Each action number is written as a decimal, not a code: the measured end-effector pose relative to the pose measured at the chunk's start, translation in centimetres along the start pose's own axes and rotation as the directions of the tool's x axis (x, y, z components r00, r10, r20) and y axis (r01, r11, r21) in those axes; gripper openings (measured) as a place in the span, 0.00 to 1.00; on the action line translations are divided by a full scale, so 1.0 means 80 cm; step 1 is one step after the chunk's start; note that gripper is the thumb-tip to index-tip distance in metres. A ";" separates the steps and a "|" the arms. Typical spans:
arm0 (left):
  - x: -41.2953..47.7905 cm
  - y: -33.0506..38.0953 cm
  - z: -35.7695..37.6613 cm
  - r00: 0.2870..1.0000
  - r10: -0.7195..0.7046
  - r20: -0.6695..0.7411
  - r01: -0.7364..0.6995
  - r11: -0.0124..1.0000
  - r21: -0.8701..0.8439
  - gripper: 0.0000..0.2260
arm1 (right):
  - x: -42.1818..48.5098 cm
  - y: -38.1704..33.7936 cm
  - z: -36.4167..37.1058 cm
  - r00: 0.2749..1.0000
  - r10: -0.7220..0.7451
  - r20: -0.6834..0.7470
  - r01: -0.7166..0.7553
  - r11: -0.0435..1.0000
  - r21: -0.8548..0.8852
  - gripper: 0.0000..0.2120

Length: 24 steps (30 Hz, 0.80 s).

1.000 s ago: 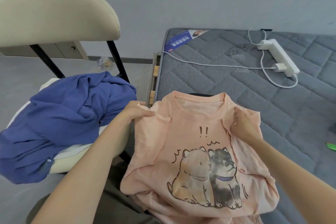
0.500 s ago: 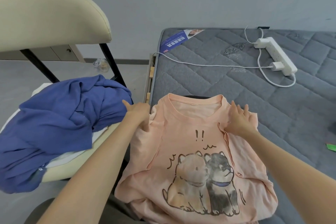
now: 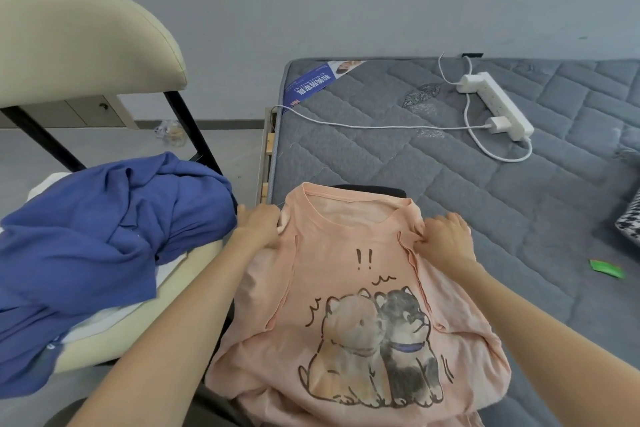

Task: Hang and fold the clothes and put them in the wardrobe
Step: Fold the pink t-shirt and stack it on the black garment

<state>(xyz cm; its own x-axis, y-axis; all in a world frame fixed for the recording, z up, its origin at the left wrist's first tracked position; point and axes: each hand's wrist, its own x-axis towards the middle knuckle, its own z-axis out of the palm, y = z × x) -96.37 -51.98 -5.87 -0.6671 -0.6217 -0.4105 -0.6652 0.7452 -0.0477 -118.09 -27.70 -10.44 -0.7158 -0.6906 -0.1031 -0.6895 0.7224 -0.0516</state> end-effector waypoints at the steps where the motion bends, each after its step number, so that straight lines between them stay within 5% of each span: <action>1: -0.002 -0.002 -0.001 1.000 0.003 -0.024 -0.003 1.000 -0.004 0.07 | -0.004 0.000 -0.002 0.999 -0.002 -0.037 0.002 1.000 0.002 0.13; 6: -0.017 -0.016 -0.004 0.995 0.073 -0.072 -0.075 0.997 -0.028 0.10 | -0.034 -0.014 -0.027 0.971 0.065 -0.231 -0.025 0.985 0.172 0.11; 12: -0.052 -0.019 -0.041 0.914 0.170 -0.368 -0.283 0.918 -0.279 0.06 | -0.073 -0.008 -0.072 0.819 0.243 -0.520 0.008 0.901 0.434 0.06; 18: -0.044 0.026 -0.101 0.825 0.187 -0.533 -0.381 0.881 -0.280 0.09 | -0.068 0.020 -0.127 0.664 0.404 -0.629 -0.079 0.875 0.478 0.05; 24: -0.016 0.092 -0.159 0.730 0.126 -0.671 -0.339 0.920 -0.197 0.11 | -0.041 0.065 -0.176 0.648 0.505 -0.571 -0.248 0.848 0.468 0.08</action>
<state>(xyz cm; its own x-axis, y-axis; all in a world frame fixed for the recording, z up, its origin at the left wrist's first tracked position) -104.65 -48.79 5.86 -0.7960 -0.5224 0.3057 -0.4517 0.8489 0.2745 -120.85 -22.18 3.63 -0.8745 -0.1024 0.4741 -0.3555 0.8003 -0.4829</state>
